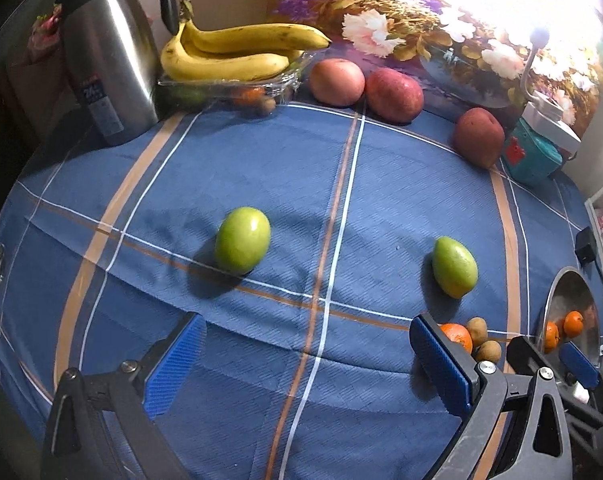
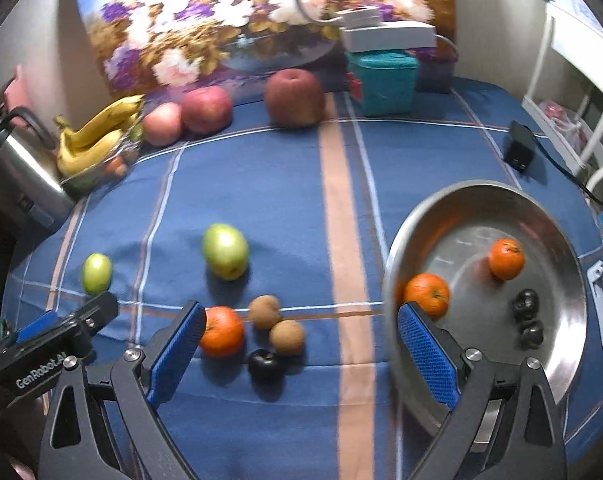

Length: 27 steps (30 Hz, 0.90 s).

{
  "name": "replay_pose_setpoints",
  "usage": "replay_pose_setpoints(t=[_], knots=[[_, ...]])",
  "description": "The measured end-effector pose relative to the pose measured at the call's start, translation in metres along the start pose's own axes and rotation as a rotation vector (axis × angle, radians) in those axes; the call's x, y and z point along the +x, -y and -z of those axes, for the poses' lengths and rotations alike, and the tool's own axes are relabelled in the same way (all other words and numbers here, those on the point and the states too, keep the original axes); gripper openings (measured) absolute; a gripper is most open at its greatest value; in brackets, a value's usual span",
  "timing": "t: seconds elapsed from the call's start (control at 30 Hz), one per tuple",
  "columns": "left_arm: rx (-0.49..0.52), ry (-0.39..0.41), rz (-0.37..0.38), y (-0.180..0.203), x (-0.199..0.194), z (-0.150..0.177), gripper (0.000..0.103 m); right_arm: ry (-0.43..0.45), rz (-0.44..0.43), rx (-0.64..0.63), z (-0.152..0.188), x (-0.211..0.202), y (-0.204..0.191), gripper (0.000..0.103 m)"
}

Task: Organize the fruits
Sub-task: 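Lower the right gripper to a brown kiwi while the left gripper approaches an orange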

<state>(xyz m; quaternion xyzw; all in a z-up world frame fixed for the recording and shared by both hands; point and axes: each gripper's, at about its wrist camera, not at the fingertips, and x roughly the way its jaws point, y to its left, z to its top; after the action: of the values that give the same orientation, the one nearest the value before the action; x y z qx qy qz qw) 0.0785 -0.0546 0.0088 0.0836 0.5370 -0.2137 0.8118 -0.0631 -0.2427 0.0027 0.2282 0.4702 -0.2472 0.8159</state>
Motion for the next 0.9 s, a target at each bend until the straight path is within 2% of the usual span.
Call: replay_pose_setpoints(t=[0.13,0.23,0.63,0.7,0.77,0.9], knots=[[0.005,-0.019,0.000,-0.002,0.002,0.002,0.103,-0.009,0.025,-0.040,0.003,0.004,-0.012,0.097],[-0.002,-0.032,0.006,-0.003,0.004,0.003,0.103,0.018,0.038,-0.056,0.007,0.001,-0.016,0.097],[-0.042,-0.049,0.059,0.002,0.015,0.002,0.102,0.020,-0.060,0.061,0.006,0.006,0.003,0.096],[-0.049,-0.050,0.068,0.003,0.016,0.001,0.102,0.021,-0.065,0.057,0.006,0.007,0.004,0.093],[-0.052,-0.052,0.084,0.003,0.017,0.000,0.101,0.019,-0.069,0.061,0.005,0.009,0.006,0.085],[-0.043,-0.066,0.131,0.010,0.019,0.000,0.094,0.011,-0.086,0.063,0.005,0.014,0.008,0.079]])
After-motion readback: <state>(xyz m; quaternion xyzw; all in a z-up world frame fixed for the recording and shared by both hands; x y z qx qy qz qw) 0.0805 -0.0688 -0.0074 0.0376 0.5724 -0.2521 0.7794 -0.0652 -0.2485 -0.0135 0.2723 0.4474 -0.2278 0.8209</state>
